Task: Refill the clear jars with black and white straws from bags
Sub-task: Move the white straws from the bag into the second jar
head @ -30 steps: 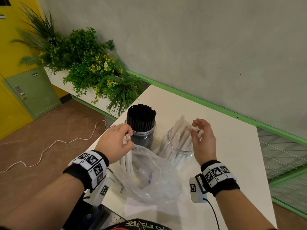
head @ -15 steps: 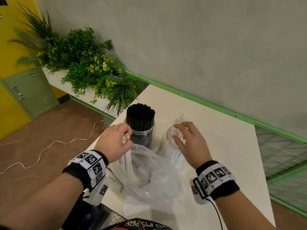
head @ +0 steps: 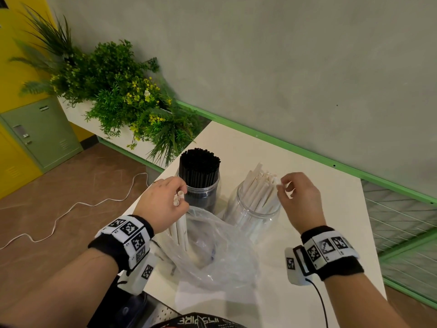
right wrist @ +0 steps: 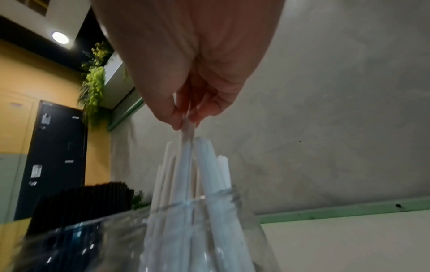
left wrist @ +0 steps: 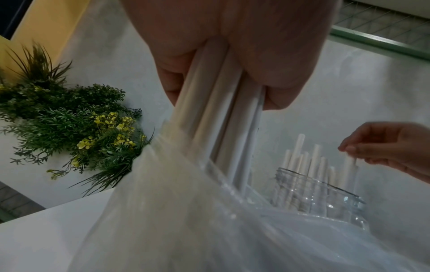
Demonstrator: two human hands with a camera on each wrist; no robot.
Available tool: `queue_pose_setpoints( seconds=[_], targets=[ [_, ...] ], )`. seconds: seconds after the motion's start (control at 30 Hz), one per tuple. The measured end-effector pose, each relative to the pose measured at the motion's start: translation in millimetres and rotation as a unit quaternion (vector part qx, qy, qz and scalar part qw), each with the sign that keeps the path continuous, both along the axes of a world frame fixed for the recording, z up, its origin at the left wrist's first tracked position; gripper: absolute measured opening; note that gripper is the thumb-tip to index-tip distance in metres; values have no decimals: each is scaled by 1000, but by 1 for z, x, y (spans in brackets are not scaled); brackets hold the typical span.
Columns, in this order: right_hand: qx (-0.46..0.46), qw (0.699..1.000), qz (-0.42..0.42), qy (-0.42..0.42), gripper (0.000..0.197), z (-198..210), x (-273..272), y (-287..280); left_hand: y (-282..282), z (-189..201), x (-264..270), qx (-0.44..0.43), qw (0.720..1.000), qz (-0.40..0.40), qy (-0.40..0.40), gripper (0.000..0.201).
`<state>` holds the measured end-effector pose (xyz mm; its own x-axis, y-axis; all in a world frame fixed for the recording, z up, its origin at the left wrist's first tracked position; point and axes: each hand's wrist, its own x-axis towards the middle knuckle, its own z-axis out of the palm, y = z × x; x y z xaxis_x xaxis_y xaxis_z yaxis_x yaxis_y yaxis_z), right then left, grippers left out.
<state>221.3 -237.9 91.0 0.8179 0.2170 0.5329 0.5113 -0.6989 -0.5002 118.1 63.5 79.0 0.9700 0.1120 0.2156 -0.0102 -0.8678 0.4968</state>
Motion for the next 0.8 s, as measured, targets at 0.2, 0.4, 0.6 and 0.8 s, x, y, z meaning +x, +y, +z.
queue_pose_setpoints(
  seconds=[0.2, 0.4, 0.6, 0.8],
  targets=[
    [79, 996, -32, 0, 28, -16, -6, -8, 1, -1, 0, 5, 1000, 4, 9, 21],
    [43, 984, -22, 172, 48, -23, -3, -10, 1, -2, 1, 6, 1000, 8, 13, 21],
    [14, 986, -41, 159, 12, -27, 13, 1, 0, -1, 1, 7, 1000, 6, 11, 21],
    [55, 987, -55, 141, 14, 3, 22, 2, 0, -3, 2, 5, 1000, 6, 5, 20]
  ],
)
